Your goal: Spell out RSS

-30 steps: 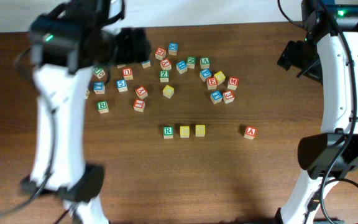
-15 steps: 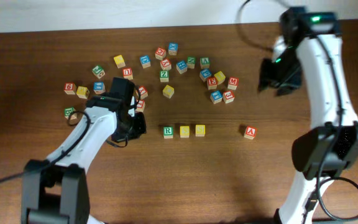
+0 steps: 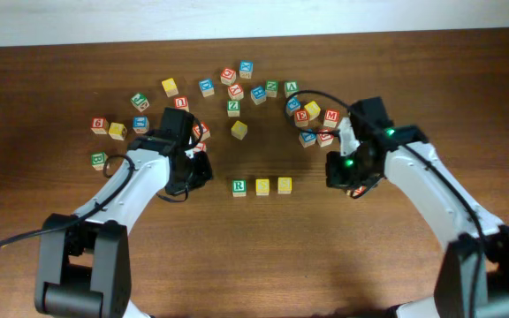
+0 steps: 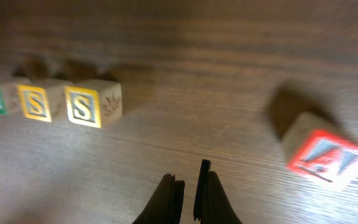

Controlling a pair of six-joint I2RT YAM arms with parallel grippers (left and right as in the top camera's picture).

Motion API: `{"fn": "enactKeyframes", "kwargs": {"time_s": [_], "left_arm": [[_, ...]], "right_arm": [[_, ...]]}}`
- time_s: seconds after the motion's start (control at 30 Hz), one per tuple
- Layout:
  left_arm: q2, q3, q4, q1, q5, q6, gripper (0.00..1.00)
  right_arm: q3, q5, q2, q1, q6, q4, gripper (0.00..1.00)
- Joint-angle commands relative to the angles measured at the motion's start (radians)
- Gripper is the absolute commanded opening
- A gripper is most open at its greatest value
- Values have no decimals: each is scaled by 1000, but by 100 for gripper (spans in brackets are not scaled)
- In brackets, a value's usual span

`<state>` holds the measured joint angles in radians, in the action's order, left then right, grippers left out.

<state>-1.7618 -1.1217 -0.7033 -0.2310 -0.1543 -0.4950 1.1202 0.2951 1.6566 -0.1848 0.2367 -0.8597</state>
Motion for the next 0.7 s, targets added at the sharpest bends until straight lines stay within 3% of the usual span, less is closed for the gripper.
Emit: {"fn": "enactKeyframes", "kwargs": {"time_s": [0.0,0.2,0.67], "left_arm": [[-35,22,45,-57,-3,-74,0],[-153,22,97,-82,-16,-84,0],[-153,23,136,-149,-98,-97,0]], "right_arm": [[-19,73,71,-12,13,55,4],[-19,73,243,-73,41,159,4],[-20,92,250,-143,61,258,4]]}}
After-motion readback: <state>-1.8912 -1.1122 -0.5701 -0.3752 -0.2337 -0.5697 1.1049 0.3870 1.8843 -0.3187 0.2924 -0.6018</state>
